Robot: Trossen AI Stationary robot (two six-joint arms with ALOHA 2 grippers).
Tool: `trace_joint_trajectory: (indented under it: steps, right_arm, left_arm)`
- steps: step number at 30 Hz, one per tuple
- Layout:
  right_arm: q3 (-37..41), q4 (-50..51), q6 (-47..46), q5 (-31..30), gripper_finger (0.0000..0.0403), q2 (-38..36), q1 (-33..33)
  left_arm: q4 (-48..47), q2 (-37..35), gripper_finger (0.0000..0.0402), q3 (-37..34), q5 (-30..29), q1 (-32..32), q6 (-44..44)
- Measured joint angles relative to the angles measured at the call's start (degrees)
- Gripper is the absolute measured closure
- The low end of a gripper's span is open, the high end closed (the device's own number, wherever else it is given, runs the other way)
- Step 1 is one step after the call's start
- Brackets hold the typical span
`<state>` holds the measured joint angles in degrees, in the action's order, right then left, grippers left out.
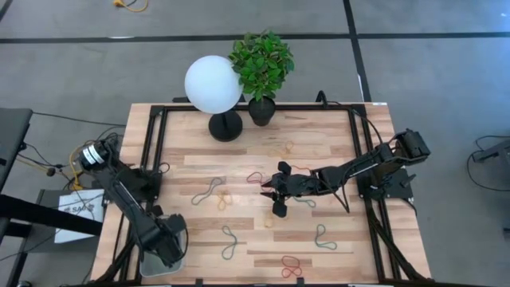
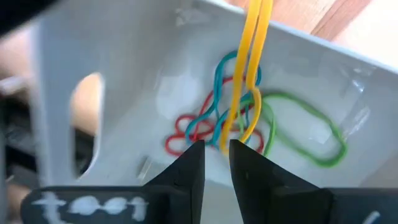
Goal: Pick and place items into bin
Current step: Put the yellow rubber band into the gray bin
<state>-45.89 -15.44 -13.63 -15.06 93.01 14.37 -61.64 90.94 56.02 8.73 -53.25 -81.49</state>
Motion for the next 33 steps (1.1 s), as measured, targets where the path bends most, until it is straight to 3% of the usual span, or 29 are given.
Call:
trace_joint_trajectory:
  steps: [5,13,15,20,24,28,33]
  right_arm:
    - [0.0,0.0,-0.02,0.02,0.0281,0.0,0.0]
    - [0.0,0.0,0.0,0.02,0.0281,0.0,0.0]
    - [0.0,0.0,0.0,0.02,0.0281,0.0,0.0]
    - [0.0,0.0,0.02,0.02,0.0281,0.0,0.0]
    - [0.0,0.0,0.02,0.02,0.0281,0.0,0.0]
    - [0.0,0.0,0.02,0.02,0.0281,0.0,0.0]
    - [0.0,0.0,0.02,0.02,0.0281,0.0,0.0]
  left_arm:
    - [-8.53,0.02,0.0339,5.6,-1.92,-0.02,0.0]
    - [-9.61,0.02,0.0339,11.08,-24.2,1.02,3.39]
    - [-8.5,0.02,0.0339,11.07,-26.92,2.19,5.53]
    - [-2.89,0.13,0.0339,9.97,-20.47,6.81,13.57]
    - [3.32,0.19,0.0339,8.69,-19.6,9.59,21.64]
    - [3.58,0.19,0.0339,8.64,-17.66,12.7,26.14]
    - [3.62,0.19,0.0339,8.62,-7.35,17.7,29.77]
